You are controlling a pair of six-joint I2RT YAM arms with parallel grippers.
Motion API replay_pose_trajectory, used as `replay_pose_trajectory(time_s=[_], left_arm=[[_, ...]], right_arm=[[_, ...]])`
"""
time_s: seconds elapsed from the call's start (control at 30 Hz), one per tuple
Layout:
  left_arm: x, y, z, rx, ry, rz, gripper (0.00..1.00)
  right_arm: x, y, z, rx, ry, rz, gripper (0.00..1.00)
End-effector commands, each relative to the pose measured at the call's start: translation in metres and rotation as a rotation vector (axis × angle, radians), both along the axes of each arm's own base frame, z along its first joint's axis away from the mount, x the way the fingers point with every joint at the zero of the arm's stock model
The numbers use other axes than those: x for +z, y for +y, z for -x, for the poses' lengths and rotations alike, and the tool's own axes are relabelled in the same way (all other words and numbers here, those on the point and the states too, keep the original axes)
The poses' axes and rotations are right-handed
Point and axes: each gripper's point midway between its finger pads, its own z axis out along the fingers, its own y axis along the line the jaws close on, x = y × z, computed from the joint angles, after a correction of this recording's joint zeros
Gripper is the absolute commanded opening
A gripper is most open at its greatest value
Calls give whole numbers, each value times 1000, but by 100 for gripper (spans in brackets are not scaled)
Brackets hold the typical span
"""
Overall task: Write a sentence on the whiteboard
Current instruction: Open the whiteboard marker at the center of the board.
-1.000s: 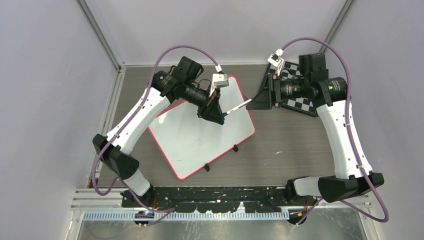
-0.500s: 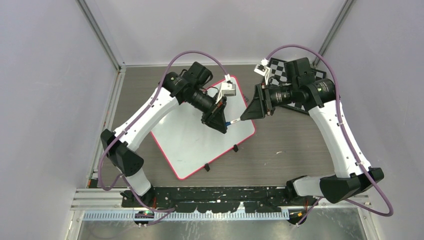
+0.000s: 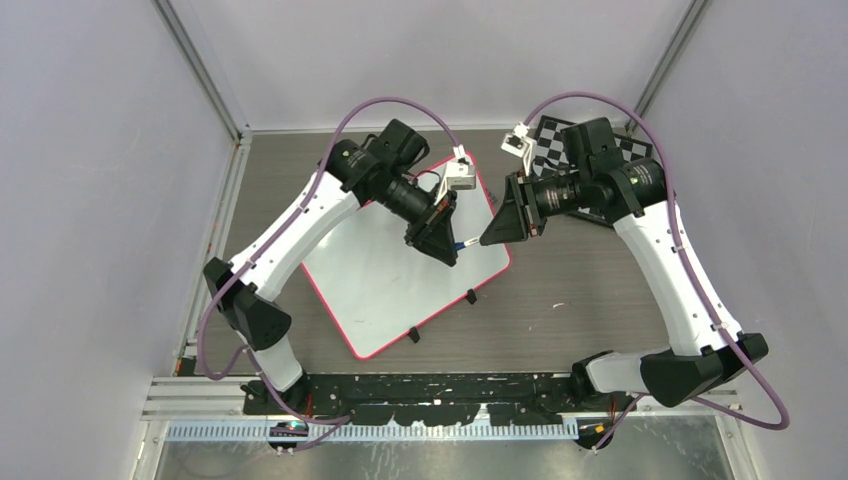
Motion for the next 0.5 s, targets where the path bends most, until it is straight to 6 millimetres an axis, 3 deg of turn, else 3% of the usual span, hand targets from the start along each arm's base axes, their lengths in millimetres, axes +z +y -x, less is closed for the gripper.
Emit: replay_pose_trajectory(time_s=[0.0, 0.47], left_arm=[[13, -4, 2, -25, -18, 31, 0], [9, -4, 15, -86, -25, -3, 0]], right_arm=[[4, 3, 10, 48, -8, -9, 33], [5, 7, 12, 62, -2, -4, 34]])
